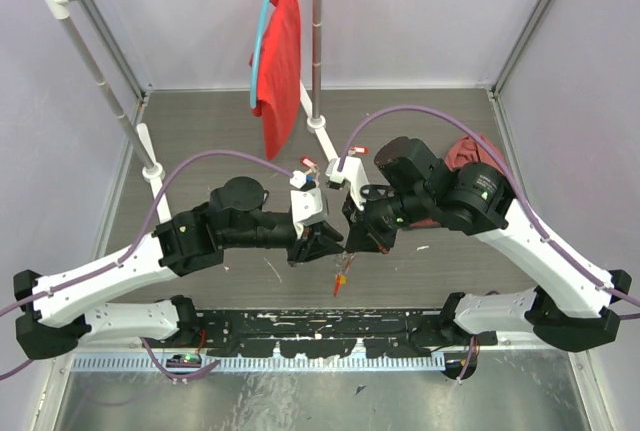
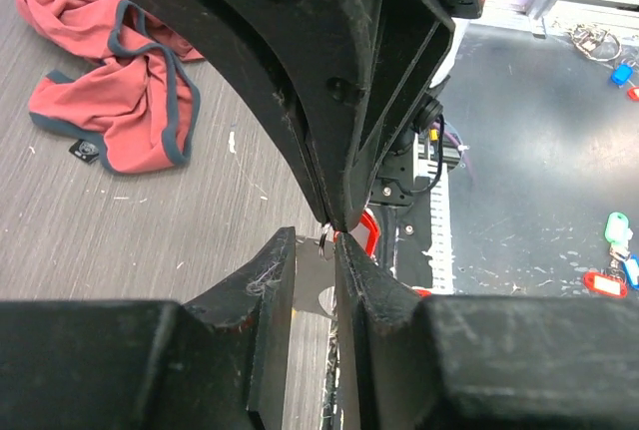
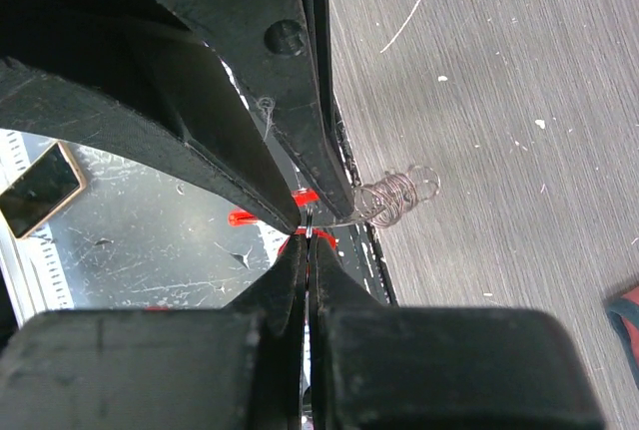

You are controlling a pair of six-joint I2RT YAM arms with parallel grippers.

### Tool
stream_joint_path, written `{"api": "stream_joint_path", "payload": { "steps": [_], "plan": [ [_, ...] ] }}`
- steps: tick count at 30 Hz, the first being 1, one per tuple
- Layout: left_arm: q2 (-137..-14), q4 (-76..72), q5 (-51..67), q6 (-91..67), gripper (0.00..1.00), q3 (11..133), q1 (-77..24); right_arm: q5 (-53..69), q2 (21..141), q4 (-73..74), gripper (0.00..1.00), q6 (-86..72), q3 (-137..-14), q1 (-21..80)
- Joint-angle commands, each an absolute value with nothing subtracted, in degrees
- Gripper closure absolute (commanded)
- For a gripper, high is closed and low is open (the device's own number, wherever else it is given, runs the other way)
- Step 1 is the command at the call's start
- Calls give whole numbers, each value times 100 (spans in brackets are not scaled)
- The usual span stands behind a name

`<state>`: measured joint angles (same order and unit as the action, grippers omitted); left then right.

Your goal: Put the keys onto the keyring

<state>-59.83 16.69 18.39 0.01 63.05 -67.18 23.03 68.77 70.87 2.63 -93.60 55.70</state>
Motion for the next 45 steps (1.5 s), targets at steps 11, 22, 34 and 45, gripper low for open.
{"api": "stream_joint_path", "payload": {
  "steps": [11, 22, 34, 45],
  "plan": [
    [-6173, 1491, 2121, 55, 68, 6592, -6740, 2424, 6601, 6701, 99, 274, -9319, 5562],
    [-6125, 1346, 2077, -28, 100, 6584, -6741, 2306, 6517, 6553, 99, 205, -9235, 5562],
    [-5852, 949, 1405, -413, 100, 6223, -6737, 644, 5552, 5496, 66, -1294, -8763, 5562],
    [-5691, 473, 927, -662, 100, 5903, -6747, 393, 4505, 3887, 65, -2893, -7380, 5556]
  ]
}}
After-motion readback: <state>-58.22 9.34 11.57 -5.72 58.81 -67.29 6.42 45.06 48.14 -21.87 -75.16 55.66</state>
